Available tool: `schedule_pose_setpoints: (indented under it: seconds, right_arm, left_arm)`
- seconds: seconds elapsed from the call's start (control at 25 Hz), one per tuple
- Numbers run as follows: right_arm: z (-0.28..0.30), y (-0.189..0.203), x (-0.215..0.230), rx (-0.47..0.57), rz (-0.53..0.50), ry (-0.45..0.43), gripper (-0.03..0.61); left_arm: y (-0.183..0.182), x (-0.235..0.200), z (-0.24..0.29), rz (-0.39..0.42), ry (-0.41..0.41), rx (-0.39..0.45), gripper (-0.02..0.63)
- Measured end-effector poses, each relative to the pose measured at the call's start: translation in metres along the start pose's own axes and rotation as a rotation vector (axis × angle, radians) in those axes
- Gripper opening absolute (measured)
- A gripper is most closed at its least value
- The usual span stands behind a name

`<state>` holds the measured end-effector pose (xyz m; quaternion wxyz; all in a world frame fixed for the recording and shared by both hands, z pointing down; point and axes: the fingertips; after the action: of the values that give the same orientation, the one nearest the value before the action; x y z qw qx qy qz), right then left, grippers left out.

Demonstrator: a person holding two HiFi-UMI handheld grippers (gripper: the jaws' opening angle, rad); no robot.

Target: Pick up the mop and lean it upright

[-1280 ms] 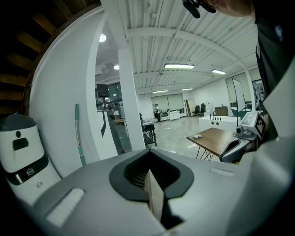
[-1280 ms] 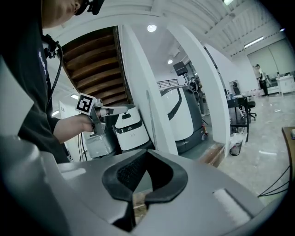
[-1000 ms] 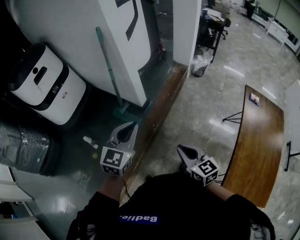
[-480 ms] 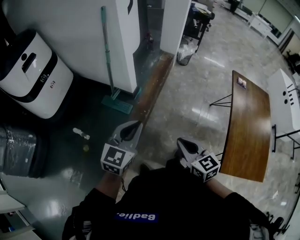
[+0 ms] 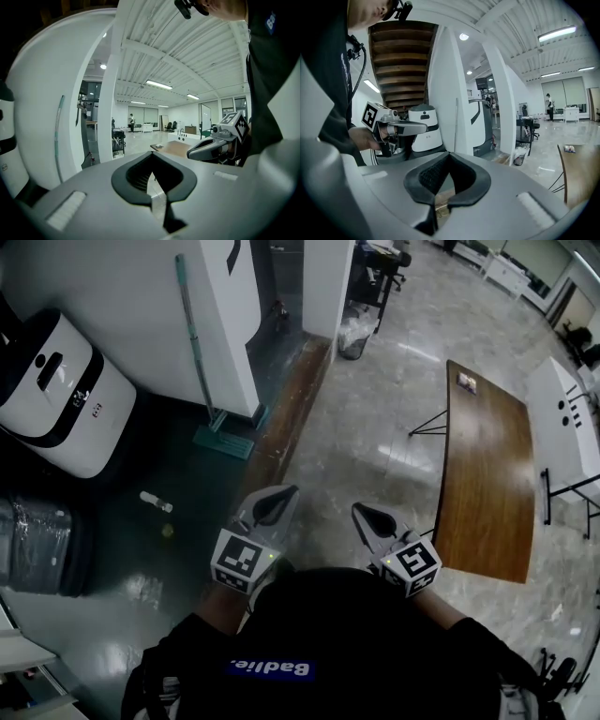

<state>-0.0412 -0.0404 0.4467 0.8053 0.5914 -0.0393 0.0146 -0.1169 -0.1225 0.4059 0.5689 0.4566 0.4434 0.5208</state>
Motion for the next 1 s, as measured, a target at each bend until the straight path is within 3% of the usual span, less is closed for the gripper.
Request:
schedule_pose_setpoints:
  seconds: [0.52, 0.8, 1.0]
  right_arm:
    - [-0.104, 0.033, 0.064, 0.047, 0.088, -0.095, 0.005]
    - [-0.126, 0.038, 0.068, 0.081, 0.107, -0.130, 0.005]
    - [-0.140, 0.023, 0.057, 0.151, 0.062, -0.108, 0.005]
  left_arm:
    - [-0.012, 0.138, 0.063, -0.014, -0.036, -0.079, 0.020]
    - [-0.028, 0.175, 0.073, 0.004, -0.033, -0.028, 0.020]
    - [-0.038, 0.186, 0.079, 0.002, 0.038, -0.006, 0.020]
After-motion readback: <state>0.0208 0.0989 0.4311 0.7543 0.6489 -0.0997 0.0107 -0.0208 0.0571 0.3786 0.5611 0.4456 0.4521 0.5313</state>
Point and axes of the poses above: the fingertips, and each gripper's own axes: z forward along the fingers, x to its right, y out of its underside, and after that the axes turned 8 degrees about y, right-handed
